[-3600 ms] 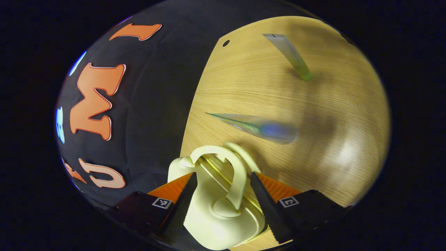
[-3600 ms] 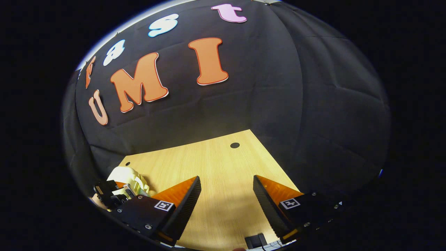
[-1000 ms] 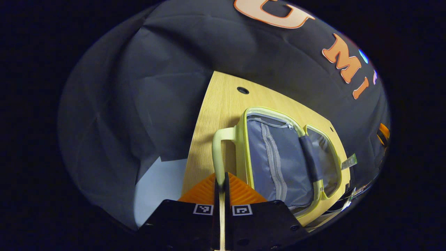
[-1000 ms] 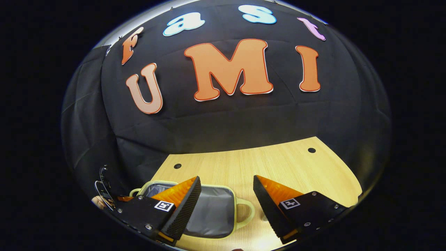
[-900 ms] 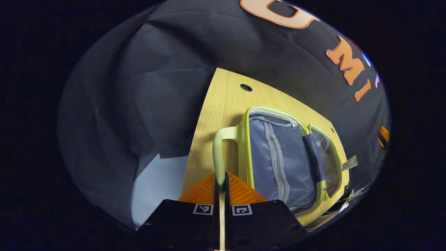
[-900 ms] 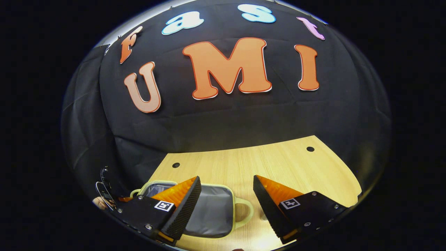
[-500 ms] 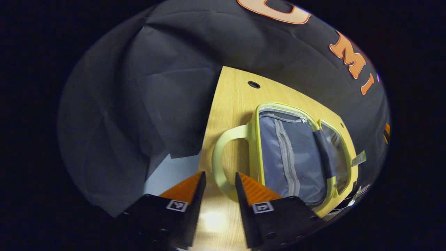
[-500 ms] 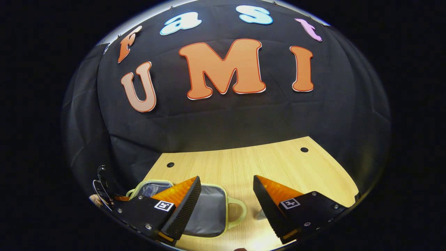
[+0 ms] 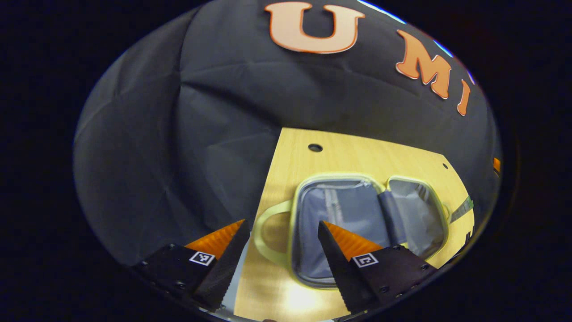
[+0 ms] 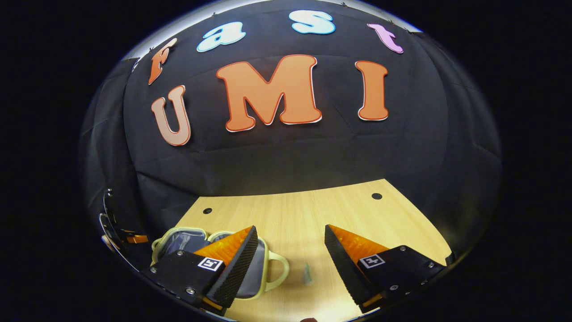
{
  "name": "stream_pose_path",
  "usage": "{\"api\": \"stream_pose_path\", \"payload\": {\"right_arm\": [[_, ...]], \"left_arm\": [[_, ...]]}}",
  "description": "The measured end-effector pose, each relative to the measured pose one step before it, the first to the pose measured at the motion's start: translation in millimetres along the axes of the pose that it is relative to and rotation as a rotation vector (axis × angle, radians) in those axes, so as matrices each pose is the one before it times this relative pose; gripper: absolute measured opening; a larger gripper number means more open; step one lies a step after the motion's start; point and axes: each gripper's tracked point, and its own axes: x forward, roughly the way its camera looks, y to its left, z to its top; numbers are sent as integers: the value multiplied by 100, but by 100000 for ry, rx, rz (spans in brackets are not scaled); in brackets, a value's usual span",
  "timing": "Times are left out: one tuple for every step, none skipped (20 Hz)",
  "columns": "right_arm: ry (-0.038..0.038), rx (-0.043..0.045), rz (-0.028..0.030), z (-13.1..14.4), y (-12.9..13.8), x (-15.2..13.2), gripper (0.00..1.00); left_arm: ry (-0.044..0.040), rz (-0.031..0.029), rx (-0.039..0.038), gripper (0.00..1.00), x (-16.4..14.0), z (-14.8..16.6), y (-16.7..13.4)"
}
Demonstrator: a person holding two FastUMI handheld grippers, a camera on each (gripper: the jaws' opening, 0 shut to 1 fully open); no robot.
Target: First open the suitcase, pack the skin care products into it, and then close the suitcase.
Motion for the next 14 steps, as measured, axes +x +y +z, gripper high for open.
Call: {"api": "stream_pose_path", "payload": {"right_arm": [[-217, -1078, -35, -47, -1198, -158, 95], [-41, -1089, -243, -114, -1451, -114, 95], [112, -935, 6, -38, -1333, -114, 95], [-67, -528, 111, 26, -1444, -112, 95], [150, -93, 328, -41, -1457, -154, 95], [151, 141, 637, -45, -1296, -67, 95], [-55, -32, 560, 69, -1339, -106, 95], [-181, -450, -10, -17, -1505, -163, 95], [-285, -674, -154, -4, -1586, 62, 95], [-122, -541, -82, -44, -1276, -338, 95], [-94, -323, 130, 26, -1172, -96, 95], [-186, -106, -174, 2, -1243, -187, 95], [-281, 32, -198, -73, -1102, -159, 95], [-52, 455, -490, -108, -1100, -120, 95]], "left_arm": [[-2616, -280, -14, 95, -659, 1090, -2161], [-2504, -587, -243, 95, -761, 1297, -2426], [-2525, -190, 94, 95, -846, 1049, -2509], [-2613, -672, 332, 98, -670, 1235, -2705], [-2165, -1500, 537, 99, -603, 838, -2605], [-1575, -1705, 570, 98, -513, 810, -2775], [-1515, -1689, 1013, 98, -407, 566, -2723], [-1415, -1275, 1480, 98, -195, 576, -2550], [-1483, -1493, 1590, 98, -248, 382, -2507], [-1731, -1244, 1591, 98, 63, 616, -2555], [-978, -1651, 1250, 98, 134, 527, -2504], [-132, -1366, 770, 98, 69, 388, -2511], [-258, -977, 812, 98, 51, 457, -2270], [26, -319, 491, 98, 196, 269, -2170]]}}
